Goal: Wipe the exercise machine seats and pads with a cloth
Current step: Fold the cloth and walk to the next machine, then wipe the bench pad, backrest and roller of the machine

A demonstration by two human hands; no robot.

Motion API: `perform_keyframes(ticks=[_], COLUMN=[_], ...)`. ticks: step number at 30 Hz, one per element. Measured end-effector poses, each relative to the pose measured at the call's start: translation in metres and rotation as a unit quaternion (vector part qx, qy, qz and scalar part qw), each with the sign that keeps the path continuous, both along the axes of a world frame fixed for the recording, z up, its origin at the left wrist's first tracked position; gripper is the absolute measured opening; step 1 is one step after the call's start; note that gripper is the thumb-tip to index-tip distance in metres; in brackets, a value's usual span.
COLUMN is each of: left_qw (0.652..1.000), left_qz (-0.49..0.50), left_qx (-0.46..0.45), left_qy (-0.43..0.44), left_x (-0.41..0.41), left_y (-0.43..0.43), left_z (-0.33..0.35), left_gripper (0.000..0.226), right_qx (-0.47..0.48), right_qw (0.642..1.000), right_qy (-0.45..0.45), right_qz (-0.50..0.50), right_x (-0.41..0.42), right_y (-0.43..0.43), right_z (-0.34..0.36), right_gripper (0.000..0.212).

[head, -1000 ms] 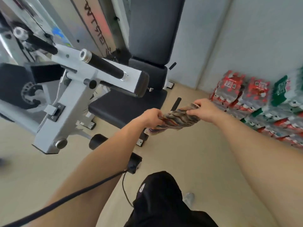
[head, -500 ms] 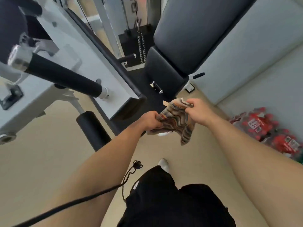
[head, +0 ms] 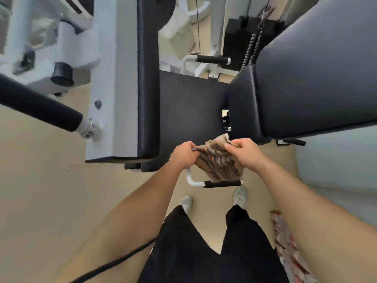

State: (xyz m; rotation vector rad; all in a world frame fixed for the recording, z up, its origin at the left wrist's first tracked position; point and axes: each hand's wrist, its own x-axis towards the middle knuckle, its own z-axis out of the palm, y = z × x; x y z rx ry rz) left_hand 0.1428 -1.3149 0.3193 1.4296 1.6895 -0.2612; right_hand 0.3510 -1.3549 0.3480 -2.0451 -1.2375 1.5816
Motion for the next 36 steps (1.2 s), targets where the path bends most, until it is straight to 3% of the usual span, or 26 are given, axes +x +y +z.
perform_keyframes(ticks=[3, 6, 8, 11, 14, 16, 18, 20, 22, 24, 26, 30, 36], left_qw=[0.984, 0.934, 0.901, 0.892, 0.9, 0.921, 0.946, 0.953, 0.946, 0.927, 0.912, 0.904, 0.888], left_qz=[0.153, 0.293, 0.335, 0.278, 0.161, 0.048, -0.066, -0.151, -0.155, -0.136, -0.137, -0.194, -0.187], left_qx=[0.094, 0.193, 0.262, 0.356, 0.383, 0.345, 0.244, 0.142, 0.172, 0.265, 0.316, 0.295, 0.337], left_qy=[-0.011, -0.073, -0.088, 0.024, 0.13, 0.173, 0.202, 0.22, 0.227, 0.229, 0.223, 0.243, 0.251], left_x=[0.015, 0.028, 0.031, 0.035, 0.021, 0.007, -0.006, -0.012, -0.015, -0.014, -0.011, -0.009, -0.009], left_y=[0.021, 0.06, 0.083, 0.1, 0.079, 0.051, 0.025, 0.007, 0.003, 0.012, 0.026, 0.05, 0.131], left_z=[0.004, 0.015, 0.02, 0.01, -0.021, -0.055, -0.088, -0.11, -0.123, -0.134, -0.154, -0.189, -0.206], left_gripper=[0.007, 0.017, 0.02, 0.022, 0.019, 0.013, 0.008, 0.029, 0.045, 0.039, 0.032, 0.06, 0.061], right_qx=[0.05, 0.114, 0.147, 0.176, 0.158, 0.101, 0.026, -0.013, 0.033, 0.114, 0.168, 0.166, 0.224], right_qw=[0.998, 0.993, 0.986, 0.974, 0.975, 0.985, 0.984, 0.976, 0.975, 0.973, 0.966, 0.941, 0.917], right_qy=[-0.029, -0.039, -0.039, -0.082, -0.137, -0.139, -0.156, -0.185, -0.202, -0.194, -0.178, -0.192, -0.272], right_qz=[0.023, -0.019, -0.074, -0.114, -0.079, -0.019, 0.077, 0.112, 0.082, 0.055, 0.088, 0.225, 0.185], right_x=[0.015, 0.016, 0.008, -0.002, -0.011, -0.016, -0.022, -0.028, -0.033, -0.041, -0.052, -0.071, -0.071], right_y=[0.044, 0.092, 0.115, 0.13, 0.111, 0.087, 0.061, 0.039, 0.028, 0.034, 0.05, 0.082, 0.164], right_z=[-0.006, -0.008, -0.011, -0.032, -0.073, -0.111, -0.147, -0.171, -0.186, -0.198, -0.21, -0.246, -0.281], right_gripper=[0.034, 0.016, 0.011, 0.023, 0.026, 0.031, 0.037, 0.04, 0.038, 0.04, 0.048, 0.069, 0.07])
